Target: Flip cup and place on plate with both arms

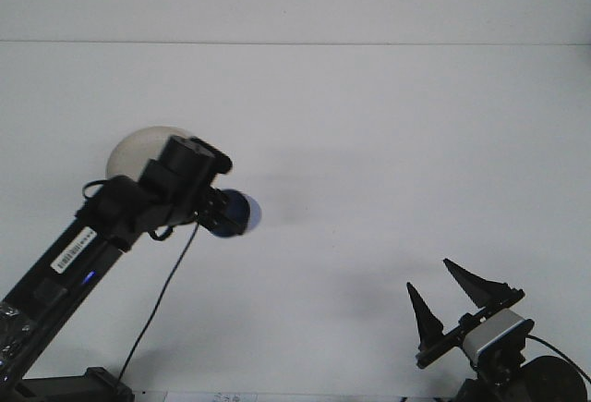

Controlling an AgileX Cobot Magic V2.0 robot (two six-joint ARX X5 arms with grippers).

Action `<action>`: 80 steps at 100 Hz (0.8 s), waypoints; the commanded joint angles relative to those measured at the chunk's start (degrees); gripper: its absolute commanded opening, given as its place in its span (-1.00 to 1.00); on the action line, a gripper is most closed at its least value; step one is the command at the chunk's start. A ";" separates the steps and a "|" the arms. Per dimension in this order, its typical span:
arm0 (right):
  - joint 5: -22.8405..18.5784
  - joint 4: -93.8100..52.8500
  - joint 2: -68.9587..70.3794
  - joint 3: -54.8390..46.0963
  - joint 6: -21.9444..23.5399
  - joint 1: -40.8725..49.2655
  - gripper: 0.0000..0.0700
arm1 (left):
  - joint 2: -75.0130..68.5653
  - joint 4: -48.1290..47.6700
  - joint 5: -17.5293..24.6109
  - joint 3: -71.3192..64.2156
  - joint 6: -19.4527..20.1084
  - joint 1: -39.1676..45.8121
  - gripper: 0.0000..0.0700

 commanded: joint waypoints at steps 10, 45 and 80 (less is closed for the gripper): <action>0.04 0.46 0.00 0.35 0.37 0.52 0.38 | 2.64 2.78 -0.37 2.14 1.40 14.01 -0.98; 0.02 0.07 0.00 0.33 0.39 0.52 0.38 | 17.88 7.37 -0.37 3.69 0.50 30.29 -0.98; 0.04 -0.35 0.00 0.28 0.46 0.52 0.38 | 26.27 13.11 -0.37 3.80 0.42 31.10 -0.97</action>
